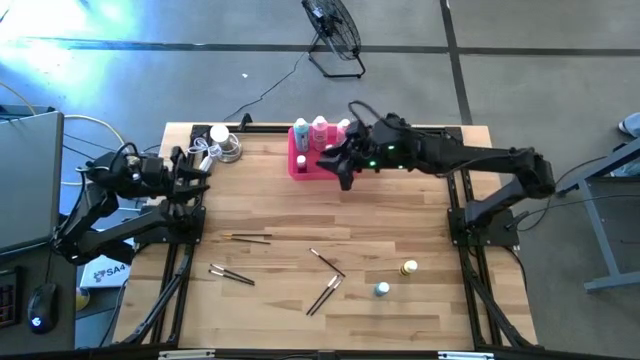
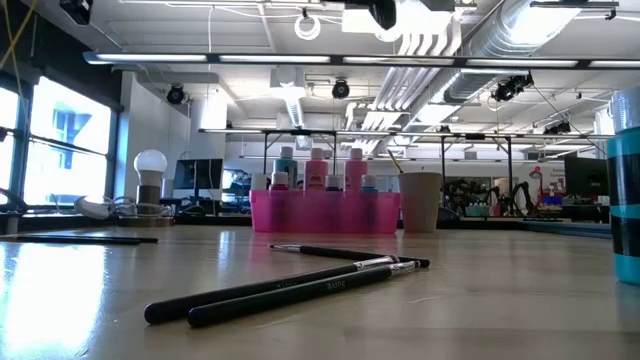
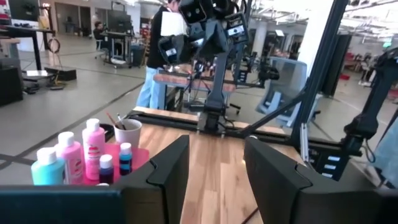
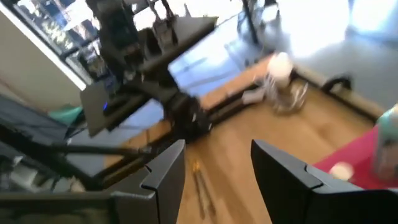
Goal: Pick & Place Paint Supplies
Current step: Put the silver paintbrush into the white cup
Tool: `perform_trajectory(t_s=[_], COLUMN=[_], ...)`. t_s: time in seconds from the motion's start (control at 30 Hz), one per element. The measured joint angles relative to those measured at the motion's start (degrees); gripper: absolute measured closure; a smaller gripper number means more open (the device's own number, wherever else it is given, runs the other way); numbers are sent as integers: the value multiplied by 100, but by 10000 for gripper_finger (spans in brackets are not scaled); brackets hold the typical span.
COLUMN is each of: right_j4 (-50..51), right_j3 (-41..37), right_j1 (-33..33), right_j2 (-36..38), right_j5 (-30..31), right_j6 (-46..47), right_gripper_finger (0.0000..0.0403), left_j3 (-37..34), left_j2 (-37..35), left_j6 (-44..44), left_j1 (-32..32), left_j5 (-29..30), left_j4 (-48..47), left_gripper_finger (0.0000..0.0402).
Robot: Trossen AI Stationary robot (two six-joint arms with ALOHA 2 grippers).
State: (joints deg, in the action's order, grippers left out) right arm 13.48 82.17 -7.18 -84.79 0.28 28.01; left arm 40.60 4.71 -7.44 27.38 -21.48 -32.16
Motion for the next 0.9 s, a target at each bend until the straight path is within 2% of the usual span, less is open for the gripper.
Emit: perform_trajectory(t_s=[0.13, 0.23, 0.53, 0.73, 0.9], right_j4=[23, 61, 902, 1604, 1614], right_j3=[0, -2, -2, -2, -2], right_j1=[47, 95, 117, 339, 695], right_j2=[-438, -789, -1535, -1914, -2174], right_j5=[-478, -852, -2402, -2695, -2773], right_j6=[213, 221, 507, 545, 549], right_gripper_finger=[233, 256, 391, 400, 401], left_j3=[-1, -3, -2, 0, 0], left_j2=[-4, -4, -4, -4, -4], left_j6=[13, -33, -50, -50, -30], left_j1=[0, 0, 0, 0, 0], left_j5=[120, 268, 505, 894, 1264], left_j4=[-33, -133, -125, -145, -145], left_gripper_finger=[249, 249, 249, 249, 249])
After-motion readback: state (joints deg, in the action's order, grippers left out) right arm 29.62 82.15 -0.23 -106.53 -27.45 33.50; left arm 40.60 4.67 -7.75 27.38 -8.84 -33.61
